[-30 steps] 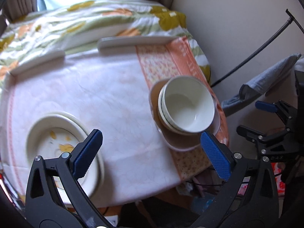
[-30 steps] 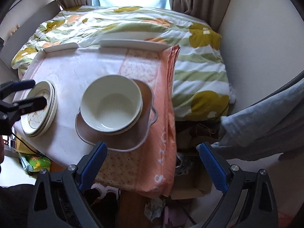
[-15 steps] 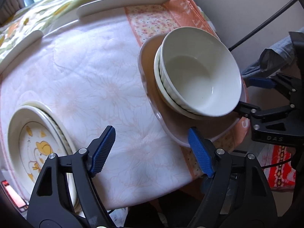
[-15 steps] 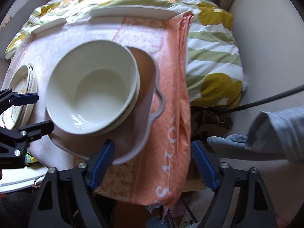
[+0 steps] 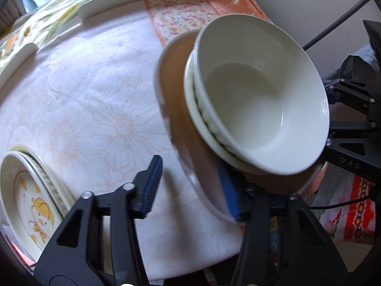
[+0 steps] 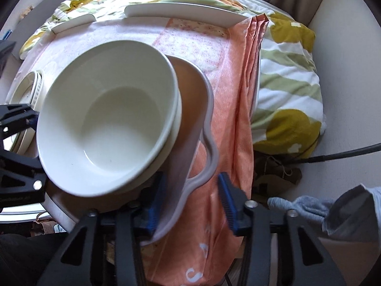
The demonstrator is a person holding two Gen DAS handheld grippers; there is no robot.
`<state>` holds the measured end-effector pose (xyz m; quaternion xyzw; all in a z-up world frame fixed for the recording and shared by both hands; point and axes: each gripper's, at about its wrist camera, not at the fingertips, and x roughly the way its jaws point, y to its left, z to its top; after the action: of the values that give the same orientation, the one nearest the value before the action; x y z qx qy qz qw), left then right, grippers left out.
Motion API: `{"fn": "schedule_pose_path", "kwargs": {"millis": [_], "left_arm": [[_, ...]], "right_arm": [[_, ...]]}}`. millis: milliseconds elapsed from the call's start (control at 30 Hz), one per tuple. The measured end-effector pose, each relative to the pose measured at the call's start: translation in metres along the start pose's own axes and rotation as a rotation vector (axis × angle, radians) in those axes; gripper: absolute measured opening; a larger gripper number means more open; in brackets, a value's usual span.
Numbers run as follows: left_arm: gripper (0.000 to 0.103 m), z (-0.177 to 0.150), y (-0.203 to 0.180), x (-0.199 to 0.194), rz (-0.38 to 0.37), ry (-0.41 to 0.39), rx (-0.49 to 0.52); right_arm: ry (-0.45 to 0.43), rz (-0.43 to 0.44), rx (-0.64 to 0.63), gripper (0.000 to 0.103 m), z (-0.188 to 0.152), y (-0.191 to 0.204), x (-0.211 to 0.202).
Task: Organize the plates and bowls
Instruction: 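Grasp the rim of the mauve dish holding the bowls with both grippers, then lift the mauve dish with bowls and carry it over the duck plate stack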
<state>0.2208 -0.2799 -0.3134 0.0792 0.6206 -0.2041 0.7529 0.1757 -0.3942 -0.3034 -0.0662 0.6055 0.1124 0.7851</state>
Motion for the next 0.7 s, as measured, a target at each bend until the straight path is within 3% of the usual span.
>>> {"fn": "schedule_pose_path", "kwargs": {"millis": [167,300,467,600,700], "left_arm": [[0.039,0.002,-0.003,0.0,0.017,-0.005,0.007],[0.039,0.002,-0.002,-0.001,0.018,-0.01,-0.002],[0.03,-0.001,-0.001,0.003,0.012,-0.022,0.001],[0.014,-0.002,-0.002,0.006,-0.017,-0.05,0.029],[0.011,-0.004,-0.008,0.005,-0.004,-0.071,0.056]], "right_arm": [[-0.064,-0.08,-0.022,0.038,-0.003,0.01,-0.016],[-0.104,-0.082,-0.022,0.034,-0.008,0.017,-0.019],[-0.083,-0.002,-0.006,0.023,-0.007,0.013,0.0],[-0.079,0.104,0.042,0.011,-0.004,0.006,0.013],[-0.087,0.154,0.088,0.011,-0.006,0.002,0.015]]}}
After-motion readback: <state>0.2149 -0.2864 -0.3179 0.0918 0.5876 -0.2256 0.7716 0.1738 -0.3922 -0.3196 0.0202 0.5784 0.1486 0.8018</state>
